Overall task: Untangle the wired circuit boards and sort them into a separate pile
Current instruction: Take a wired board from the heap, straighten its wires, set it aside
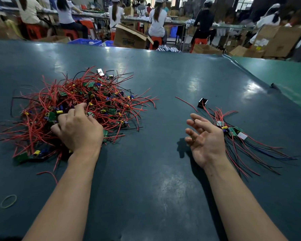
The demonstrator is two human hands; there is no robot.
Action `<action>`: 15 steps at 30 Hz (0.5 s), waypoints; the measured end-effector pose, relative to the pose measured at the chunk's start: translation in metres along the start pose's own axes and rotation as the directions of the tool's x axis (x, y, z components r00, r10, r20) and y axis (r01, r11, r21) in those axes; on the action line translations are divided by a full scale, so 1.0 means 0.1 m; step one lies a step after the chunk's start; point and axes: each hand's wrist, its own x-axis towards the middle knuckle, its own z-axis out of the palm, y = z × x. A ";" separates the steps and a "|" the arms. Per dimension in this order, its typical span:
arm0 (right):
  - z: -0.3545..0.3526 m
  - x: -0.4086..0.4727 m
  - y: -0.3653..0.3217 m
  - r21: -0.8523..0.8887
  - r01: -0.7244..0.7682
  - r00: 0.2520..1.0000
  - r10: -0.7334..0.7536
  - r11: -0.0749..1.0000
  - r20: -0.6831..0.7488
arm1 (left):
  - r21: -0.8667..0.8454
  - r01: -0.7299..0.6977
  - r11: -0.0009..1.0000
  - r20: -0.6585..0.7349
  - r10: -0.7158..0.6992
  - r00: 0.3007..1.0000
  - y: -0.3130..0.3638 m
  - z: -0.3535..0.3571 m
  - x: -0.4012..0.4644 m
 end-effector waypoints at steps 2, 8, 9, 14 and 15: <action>0.01 0.00 0.00 -0.009 -0.002 1.000 0.002 1.000 -0.001 | -0.038 -0.004 0.999 -0.052 0.002 0.999 -0.01 -0.02 0.00; 0.01 0.02 0.00 -0.017 -0.001 1.000 0.001 1.000 0.002 | -0.164 -0.075 0.984 -0.029 0.071 0.997 0.02 -0.06 -0.04; 0.01 0.02 0.00 -0.021 0.000 1.000 0.000 1.000 0.004 | -0.168 -0.097 0.981 0.000 0.098 0.995 0.02 -0.06 -0.05; 0.02 0.01 -0.01 -0.025 0.002 1.000 -0.002 1.000 0.004 | -0.118 -0.074 0.990 0.098 0.085 0.992 0.04 -0.05 -0.12; 0.01 0.00 -0.01 -0.023 0.002 1.000 -0.002 1.000 0.004 | -0.122 -0.070 0.990 0.077 0.080 0.994 0.04 -0.06 -0.12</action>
